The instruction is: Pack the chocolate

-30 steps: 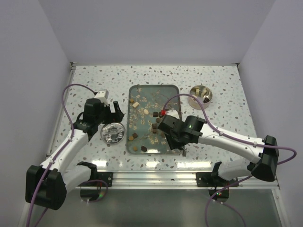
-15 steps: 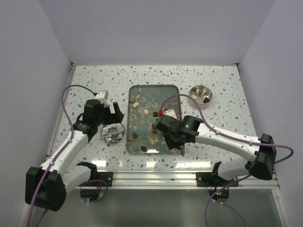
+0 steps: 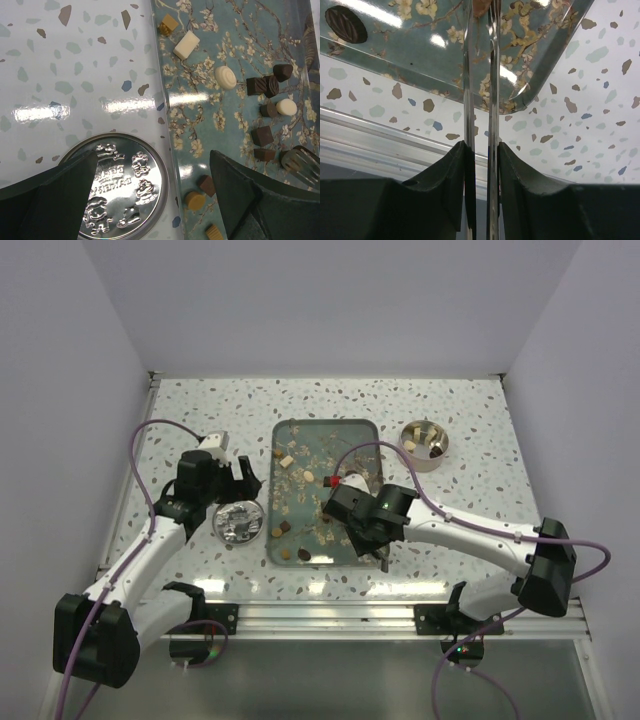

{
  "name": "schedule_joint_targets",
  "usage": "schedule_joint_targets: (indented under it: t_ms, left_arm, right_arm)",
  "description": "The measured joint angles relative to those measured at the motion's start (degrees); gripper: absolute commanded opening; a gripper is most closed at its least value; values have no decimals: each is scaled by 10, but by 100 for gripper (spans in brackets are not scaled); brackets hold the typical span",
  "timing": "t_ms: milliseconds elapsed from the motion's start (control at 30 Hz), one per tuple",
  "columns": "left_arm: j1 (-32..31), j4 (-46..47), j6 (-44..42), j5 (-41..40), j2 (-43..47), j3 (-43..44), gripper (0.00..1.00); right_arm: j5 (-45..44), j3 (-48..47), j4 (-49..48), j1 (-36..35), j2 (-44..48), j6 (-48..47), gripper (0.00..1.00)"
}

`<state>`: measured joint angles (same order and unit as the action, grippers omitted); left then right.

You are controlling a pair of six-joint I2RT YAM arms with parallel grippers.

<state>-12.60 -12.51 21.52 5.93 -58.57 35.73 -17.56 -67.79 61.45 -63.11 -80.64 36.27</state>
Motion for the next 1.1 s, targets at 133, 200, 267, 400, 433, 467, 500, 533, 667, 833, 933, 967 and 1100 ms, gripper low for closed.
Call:
schedule_joint_targets:
  t_ms: [133, 200, 267, 400, 433, 467, 500, 533, 667, 833, 933, 967, 1100]
  left_arm:
    - [0, 0, 0, 0, 1, 0, 100]
    - [0, 0, 0, 0, 1, 0, 100]
    - [0, 0, 0, 0, 1, 0, 100]
    - [0, 0, 0, 0, 1, 0, 100]
    - [0, 0, 0, 0, 1, 0, 100]
    - [0, 0, 0, 0, 1, 0, 100]
    - [0, 0, 0, 0, 1, 0, 100]
    - [0, 0, 0, 0, 1, 0, 100]
    - [0, 0, 0, 0, 1, 0, 100]
    - [0, -1, 0, -2, 1, 0, 100]
    - [0, -4, -1, -4, 1, 0, 100]
    - [0, -5, -1, -5, 1, 0, 100]
    - [0, -6, 0, -8, 3, 0, 100]
  right_arm:
    - [-13, -15, 16, 0, -8, -3, 29]
    - [-25, -33, 27, 0, -12, -6, 29]
    - [-37, -60, 39, 3, -14, -12, 29]
    - [-53, -108, 45, 25, -15, -30, 29]
    - [-56, -115, 45, 36, -15, -36, 29]
    - [-57, -119, 43, 50, -15, -43, 29]
    - [-56, -121, 41, 66, -15, -50, 29]
    - [-56, -122, 38, 83, -15, -59, 29]
    - [-52, -122, 16, 172, -14, -100, 29]
    - [-35, -123, -24, 303, -14, -156, 28]
    - [-23, -130, -40, 375, -15, -184, 28]
    - [-18, -132, -44, 394, -15, -190, 28]
    - [0, -136, -66, 457, -15, -216, 29]
